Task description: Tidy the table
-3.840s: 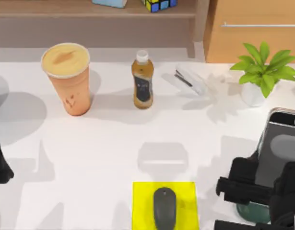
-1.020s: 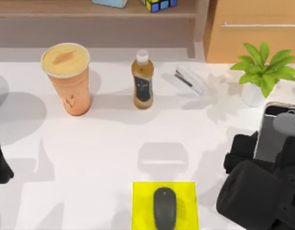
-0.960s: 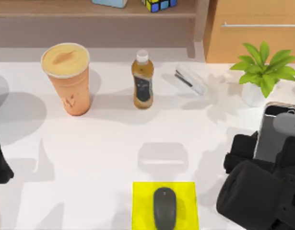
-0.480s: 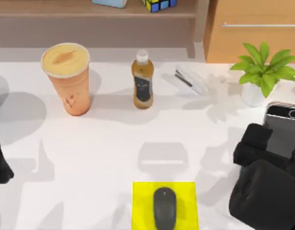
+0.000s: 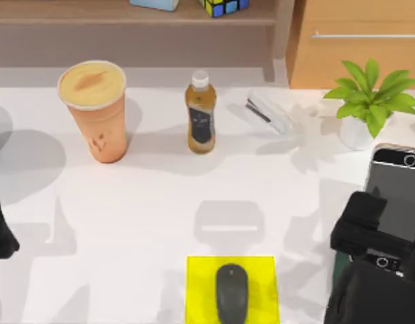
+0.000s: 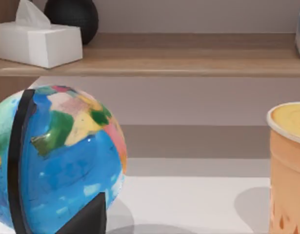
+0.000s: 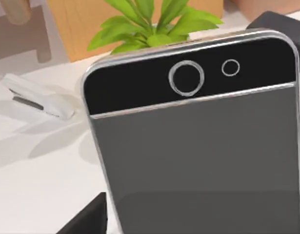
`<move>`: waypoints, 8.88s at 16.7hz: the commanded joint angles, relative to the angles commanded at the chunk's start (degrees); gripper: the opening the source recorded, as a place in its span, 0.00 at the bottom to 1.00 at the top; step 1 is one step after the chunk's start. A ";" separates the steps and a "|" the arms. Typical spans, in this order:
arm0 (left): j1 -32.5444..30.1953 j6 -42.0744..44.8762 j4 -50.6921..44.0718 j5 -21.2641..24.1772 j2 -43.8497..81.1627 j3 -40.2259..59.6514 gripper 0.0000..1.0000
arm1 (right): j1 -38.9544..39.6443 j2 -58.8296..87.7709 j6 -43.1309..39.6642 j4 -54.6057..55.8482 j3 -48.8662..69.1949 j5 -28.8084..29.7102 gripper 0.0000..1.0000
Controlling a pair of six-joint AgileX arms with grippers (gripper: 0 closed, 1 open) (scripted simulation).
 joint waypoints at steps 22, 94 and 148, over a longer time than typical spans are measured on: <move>0.00 0.00 0.00 0.00 0.00 0.00 1.00 | -11.97 -18.38 -36.36 13.64 -10.96 -20.25 1.00; -22.49 -1.93 81.53 -19.52 120.88 33.58 0.70 | -70.63 -65.39 -85.77 58.30 -44.43 -63.98 1.00; -1.92 0.67 31.93 -0.04 109.10 74.96 0.00 | -70.63 -65.39 -85.77 58.30 -44.43 -63.98 1.00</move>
